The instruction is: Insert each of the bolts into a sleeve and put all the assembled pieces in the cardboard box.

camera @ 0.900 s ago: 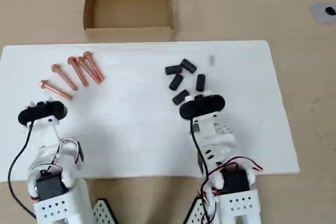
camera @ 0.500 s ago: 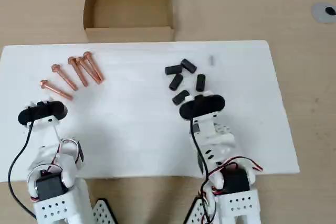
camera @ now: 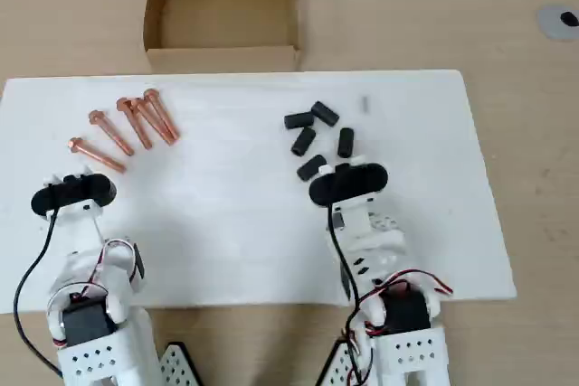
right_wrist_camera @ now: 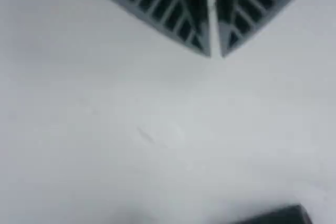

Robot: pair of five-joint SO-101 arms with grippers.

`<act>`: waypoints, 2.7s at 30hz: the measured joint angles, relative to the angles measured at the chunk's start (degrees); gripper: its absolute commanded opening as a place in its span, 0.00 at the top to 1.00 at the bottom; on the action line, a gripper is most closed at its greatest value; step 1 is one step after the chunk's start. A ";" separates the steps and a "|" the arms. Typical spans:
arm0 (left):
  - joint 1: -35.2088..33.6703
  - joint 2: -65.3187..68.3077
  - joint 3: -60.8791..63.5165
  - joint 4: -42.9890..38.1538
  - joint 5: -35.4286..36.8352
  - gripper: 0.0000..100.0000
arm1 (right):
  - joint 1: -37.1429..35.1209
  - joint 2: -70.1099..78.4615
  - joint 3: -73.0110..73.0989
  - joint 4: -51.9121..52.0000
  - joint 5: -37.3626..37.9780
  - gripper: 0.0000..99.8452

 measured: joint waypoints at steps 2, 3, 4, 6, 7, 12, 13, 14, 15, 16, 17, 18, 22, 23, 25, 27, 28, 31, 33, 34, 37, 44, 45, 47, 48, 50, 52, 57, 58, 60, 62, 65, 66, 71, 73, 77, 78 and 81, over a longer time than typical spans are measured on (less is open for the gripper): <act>0.00 0.00 0.00 0.00 0.00 0.99 | 0.00 0.00 0.00 0.00 0.00 0.99; 0.00 0.00 0.00 0.00 0.00 0.99 | 0.00 0.00 0.00 0.00 0.00 0.99; 0.00 0.00 0.00 0.00 0.00 0.99 | 0.00 0.00 0.00 0.00 0.00 0.99; 0.00 0.00 0.00 0.00 0.00 0.99 | 0.00 0.00 0.00 0.00 0.00 0.99; 0.00 0.00 0.00 0.00 0.00 0.99 | 0.00 0.00 0.00 0.00 0.00 0.99; 0.00 0.00 0.00 0.00 0.00 0.99 | 0.00 0.00 0.00 0.00 0.00 0.99; 0.00 0.00 0.00 0.00 0.00 0.99 | 0.00 0.00 0.00 0.00 0.00 0.99; 0.00 0.00 0.00 0.00 0.00 0.99 | 0.00 0.00 0.00 0.00 0.00 0.99; 0.00 0.00 0.00 0.00 0.00 0.99 | 0.00 0.00 0.00 0.00 0.00 0.99; 0.00 0.00 0.00 0.00 0.00 0.99 | 0.00 0.00 0.00 0.00 0.00 0.99; 0.00 0.00 0.00 0.00 0.00 0.99 | 0.00 0.00 0.00 0.00 0.00 0.99; 0.00 0.00 0.00 0.00 0.00 0.99 | 0.00 0.00 0.00 0.00 0.00 0.99; 0.00 0.00 0.00 0.00 0.00 0.99 | 0.00 0.00 0.00 0.00 0.00 0.99; 0.00 0.00 0.00 0.00 0.00 0.99 | 0.00 0.00 0.00 0.00 0.00 0.99; 0.00 0.00 0.00 0.00 0.00 0.99 | 0.00 0.00 0.00 0.00 0.00 0.99; 0.00 0.00 0.00 0.00 0.00 0.99 | 0.00 0.00 0.00 0.00 0.00 0.99; 0.00 0.00 0.00 0.00 0.00 0.99 | 0.00 0.00 0.00 0.00 0.00 0.99; 0.00 0.00 0.00 0.00 0.00 0.99 | 0.00 0.00 0.00 0.00 0.00 0.99; 0.00 0.00 0.00 0.00 0.00 0.99 | 0.00 0.00 0.00 0.00 0.00 0.99; 0.00 0.00 0.00 0.00 0.00 0.99 | 0.00 0.00 0.00 0.00 0.00 0.99; 1.93 0.00 0.00 0.00 0.00 0.99 | 0.00 0.00 0.00 0.00 0.00 0.99; 3.08 0.00 0.00 0.00 0.00 0.99 | 0.00 0.00 0.00 0.00 0.00 0.99; 3.08 0.00 0.00 0.00 0.00 0.99 | 0.00 0.00 0.00 0.00 0.00 0.99; 3.08 0.00 0.00 0.00 0.00 0.99 | 0.00 0.00 0.00 0.00 0.00 0.99; 3.08 0.00 0.00 0.00 0.00 0.99 | 0.00 0.00 0.00 0.00 0.00 0.99; 3.08 0.00 0.00 0.00 0.00 0.99 | 0.00 0.00 0.00 0.00 0.00 0.99; 3.08 0.00 0.00 0.00 0.00 0.99 | 0.00 0.00 0.00 0.00 0.00 0.99; 3.08 0.00 0.00 0.00 0.00 0.99 | 0.00 0.00 0.00 0.00 0.00 0.99; 3.08 0.00 0.00 0.00 0.00 0.99 | 0.00 0.00 0.00 0.00 0.00 0.99; 3.08 0.00 0.00 0.00 0.00 0.99 | 0.00 0.00 0.00 0.00 0.00 0.99; 3.08 0.00 0.00 0.00 0.00 0.99 | 0.00 0.00 0.00 0.00 0.00 0.99; 3.08 0.00 0.00 0.00 0.00 0.99 | 0.00 0.00 0.00 0.00 0.00 0.99; 3.08 0.00 0.00 0.00 0.00 0.99 | 0.00 0.00 0.00 0.00 0.00 0.99; 3.08 0.00 0.00 0.00 0.00 0.99 | 0.00 0.00 0.00 0.00 0.00 0.99; 3.16 0.00 0.00 -0.09 0.00 0.99 | 0.00 0.00 0.00 0.00 0.00 0.99; 3.16 0.00 0.00 -0.18 0.00 0.99 | 0.00 0.00 0.00 0.00 0.00 0.99; 3.16 0.00 0.00 -0.18 0.00 0.99 | 0.00 0.00 0.00 0.00 0.00 0.99; 1.05 0.00 -0.26 -0.18 2.37 0.99 | 0.00 0.00 0.00 0.00 0.00 0.99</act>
